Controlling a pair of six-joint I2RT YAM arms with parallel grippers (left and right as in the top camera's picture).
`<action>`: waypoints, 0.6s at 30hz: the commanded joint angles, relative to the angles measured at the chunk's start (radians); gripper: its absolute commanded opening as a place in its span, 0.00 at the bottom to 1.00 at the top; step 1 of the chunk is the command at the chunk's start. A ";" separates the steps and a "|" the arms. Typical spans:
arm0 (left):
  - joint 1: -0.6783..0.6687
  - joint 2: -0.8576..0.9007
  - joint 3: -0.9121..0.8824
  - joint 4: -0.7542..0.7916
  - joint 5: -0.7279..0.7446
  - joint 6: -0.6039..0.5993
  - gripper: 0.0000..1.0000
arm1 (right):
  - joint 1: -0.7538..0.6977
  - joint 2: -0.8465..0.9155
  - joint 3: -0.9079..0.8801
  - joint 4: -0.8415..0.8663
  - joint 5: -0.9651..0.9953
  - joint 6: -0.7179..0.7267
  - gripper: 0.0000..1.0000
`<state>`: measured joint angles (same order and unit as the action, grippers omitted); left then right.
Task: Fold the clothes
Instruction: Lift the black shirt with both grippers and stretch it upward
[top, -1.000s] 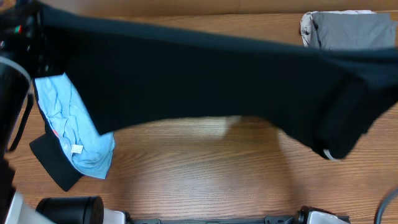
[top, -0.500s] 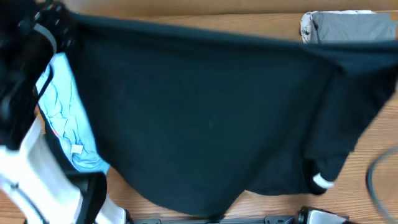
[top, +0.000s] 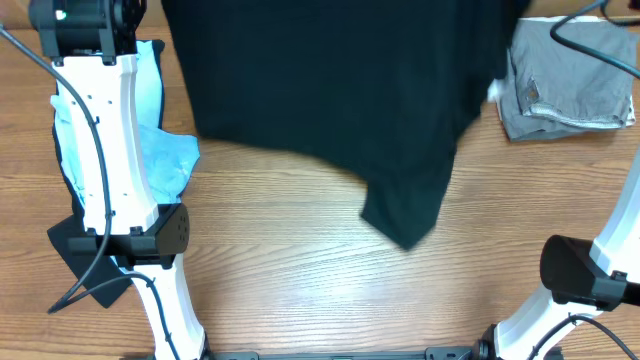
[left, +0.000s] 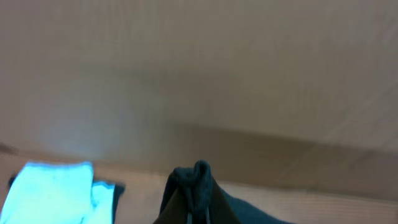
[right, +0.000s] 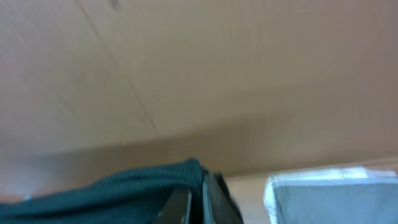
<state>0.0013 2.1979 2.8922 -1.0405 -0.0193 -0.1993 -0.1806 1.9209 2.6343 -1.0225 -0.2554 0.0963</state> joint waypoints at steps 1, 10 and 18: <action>0.044 -0.035 0.016 0.074 -0.048 0.019 0.04 | -0.016 -0.067 0.043 0.107 0.042 -0.006 0.04; 0.080 -0.030 0.015 0.016 0.002 0.030 0.04 | -0.016 -0.052 0.040 0.126 0.013 -0.008 0.04; 0.085 0.093 0.014 -0.268 0.002 0.043 0.04 | -0.016 0.059 -0.042 -0.172 0.018 -0.023 0.04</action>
<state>0.0486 2.2101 2.9021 -1.2629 0.0376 -0.1829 -0.1783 1.9221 2.6366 -1.1587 -0.3038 0.0772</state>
